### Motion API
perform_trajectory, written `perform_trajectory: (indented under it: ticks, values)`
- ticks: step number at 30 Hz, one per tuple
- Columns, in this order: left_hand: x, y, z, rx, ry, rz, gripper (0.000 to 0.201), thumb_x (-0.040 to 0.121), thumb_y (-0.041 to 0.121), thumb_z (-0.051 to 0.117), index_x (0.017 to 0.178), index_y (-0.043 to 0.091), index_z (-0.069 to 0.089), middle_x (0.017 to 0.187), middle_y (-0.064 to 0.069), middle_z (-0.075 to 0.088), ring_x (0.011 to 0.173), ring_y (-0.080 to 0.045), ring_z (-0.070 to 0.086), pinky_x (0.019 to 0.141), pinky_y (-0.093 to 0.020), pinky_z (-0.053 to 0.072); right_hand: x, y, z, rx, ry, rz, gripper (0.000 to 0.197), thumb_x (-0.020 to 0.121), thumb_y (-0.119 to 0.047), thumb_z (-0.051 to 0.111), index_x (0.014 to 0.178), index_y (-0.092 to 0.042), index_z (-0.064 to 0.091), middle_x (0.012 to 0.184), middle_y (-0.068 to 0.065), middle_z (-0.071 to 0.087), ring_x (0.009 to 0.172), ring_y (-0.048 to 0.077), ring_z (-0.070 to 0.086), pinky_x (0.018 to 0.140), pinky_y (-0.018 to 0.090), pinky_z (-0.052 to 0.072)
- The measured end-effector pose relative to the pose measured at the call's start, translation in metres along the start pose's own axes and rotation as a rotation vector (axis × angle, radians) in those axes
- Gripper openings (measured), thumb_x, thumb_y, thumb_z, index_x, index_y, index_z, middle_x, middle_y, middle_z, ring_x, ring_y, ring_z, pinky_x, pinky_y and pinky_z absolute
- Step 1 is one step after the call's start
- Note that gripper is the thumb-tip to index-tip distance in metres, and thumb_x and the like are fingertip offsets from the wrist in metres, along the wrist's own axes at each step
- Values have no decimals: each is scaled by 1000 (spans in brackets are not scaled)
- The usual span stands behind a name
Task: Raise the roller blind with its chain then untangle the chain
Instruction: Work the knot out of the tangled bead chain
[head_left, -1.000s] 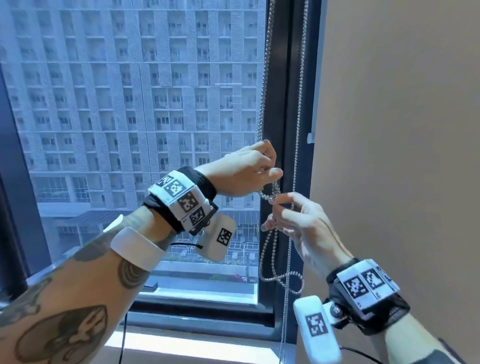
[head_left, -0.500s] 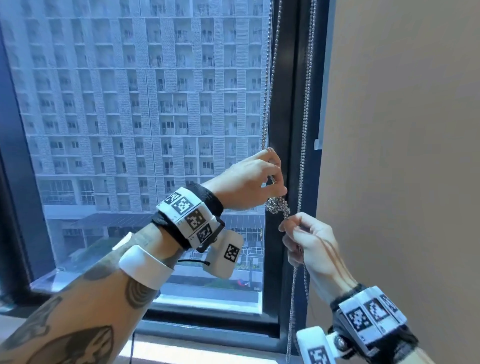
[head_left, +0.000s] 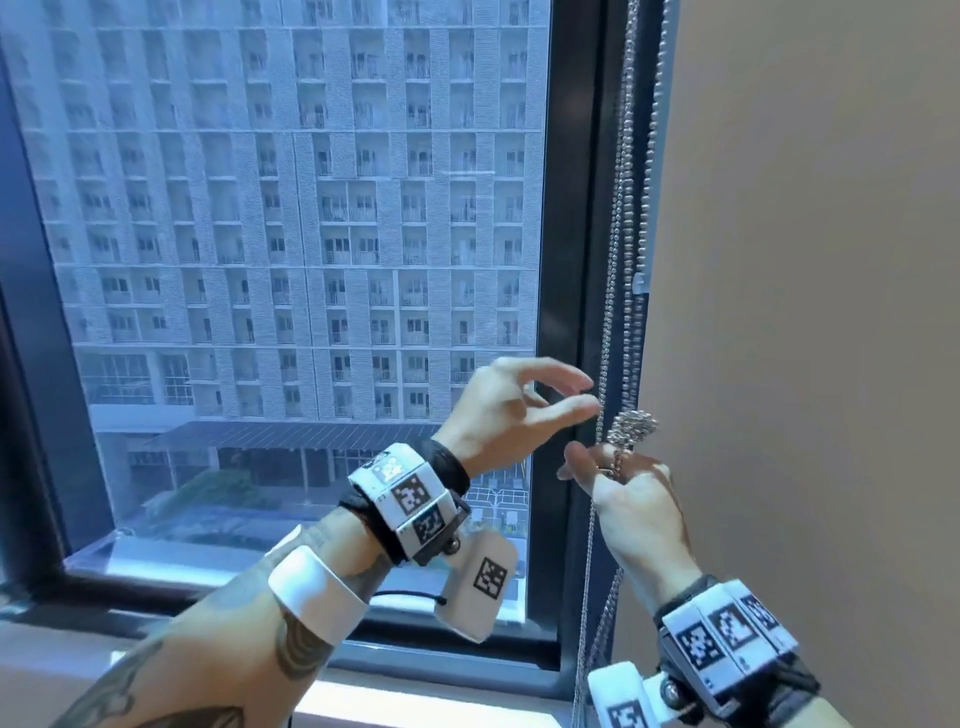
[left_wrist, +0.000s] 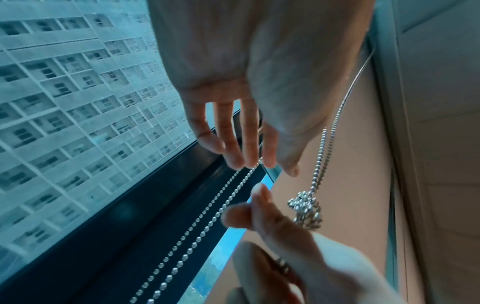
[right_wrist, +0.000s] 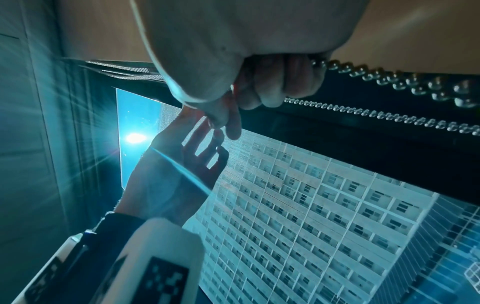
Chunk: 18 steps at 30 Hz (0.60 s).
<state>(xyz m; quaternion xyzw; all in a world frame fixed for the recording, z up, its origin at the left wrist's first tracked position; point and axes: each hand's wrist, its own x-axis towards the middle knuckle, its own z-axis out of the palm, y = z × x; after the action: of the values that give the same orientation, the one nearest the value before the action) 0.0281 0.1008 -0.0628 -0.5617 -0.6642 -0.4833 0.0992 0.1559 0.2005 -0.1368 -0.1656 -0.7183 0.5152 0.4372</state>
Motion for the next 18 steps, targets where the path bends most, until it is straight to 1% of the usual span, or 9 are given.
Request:
perform_trajectory:
  ticks: [2, 5, 7, 10, 12, 13, 15, 16, 18]
  values:
    - [-6, 1, 8, -24, -100, 29, 24, 90, 42, 75, 106, 25, 81, 98, 7, 81, 71, -12, 75, 66, -26, 60, -1, 2, -2, -34, -42, 10, 38, 97, -48, 68, 76, -17, 75, 77, -2, 77, 84, 16, 70, 73, 25, 47]
    - [-10, 5, 21, -146, -87, 41, 31, 91, 37, 76, 118, 22, 77, 101, 5, 81, 77, -20, 77, 71, -36, 64, 2, 3, -6, -168, -77, -6, 38, 102, -45, 60, 75, -20, 71, 78, -5, 75, 79, 17, 65, 67, 25, 43]
    - [-7, 8, 25, -188, -48, 54, 32, 92, 32, 77, 122, 21, 76, 103, 4, 80, 78, -18, 76, 67, -28, 61, 3, 1, -8, -224, -86, 4, 37, 104, -41, 56, 78, -19, 68, 81, -7, 71, 80, 15, 62, 64, 26, 38]
    - [-5, 9, 36, -186, -26, 65, 17, 94, 30, 74, 107, 21, 82, 95, 1, 81, 72, -24, 75, 58, -35, 61, 4, 7, -9, -228, -118, -82, 30, 105, -39, 54, 84, -22, 67, 86, -8, 75, 85, 18, 67, 69, 30, 48]
    - [-8, 5, 44, -180, 11, 74, 15, 97, 25, 71, 101, 17, 83, 93, 2, 80, 75, -22, 74, 63, -34, 61, 5, 11, -8, -163, -168, -95, 16, 103, -39, 57, 98, -33, 70, 98, -16, 77, 96, 11, 69, 80, 34, 54]
    - [-9, 1, 47, -185, 30, 73, 16, 98, 24, 70, 100, 15, 84, 93, 2, 80, 78, -21, 74, 66, -32, 61, 8, 13, -7, -132, -190, -86, 13, 101, -39, 57, 102, -40, 71, 98, -21, 77, 94, 7, 69, 81, 34, 55]
    - [-11, -10, 48, -211, 46, 49, 18, 99, 23, 68, 100, 12, 83, 92, 0, 80, 78, -20, 74, 65, -34, 60, 11, 16, -6, -78, -202, -89, 21, 97, -40, 52, 90, -49, 70, 75, -27, 70, 73, 3, 61, 70, 32, 48]
    - [-11, -14, 46, -225, 41, 33, 19, 99, 24, 68, 100, 12, 83, 91, -1, 79, 75, -18, 73, 62, -34, 60, 12, 18, -5, -51, -182, -93, 24, 97, -44, 49, 85, -46, 70, 67, -25, 65, 66, 4, 54, 67, 34, 44]
    - [-9, -20, 41, -214, 18, 13, 21, 100, 28, 67, 104, 16, 83, 92, 0, 79, 73, -16, 73, 61, -32, 59, 13, 24, -4, -67, -92, -107, 33, 100, -47, 46, 83, -35, 71, 65, -16, 65, 66, 13, 56, 67, 43, 45]
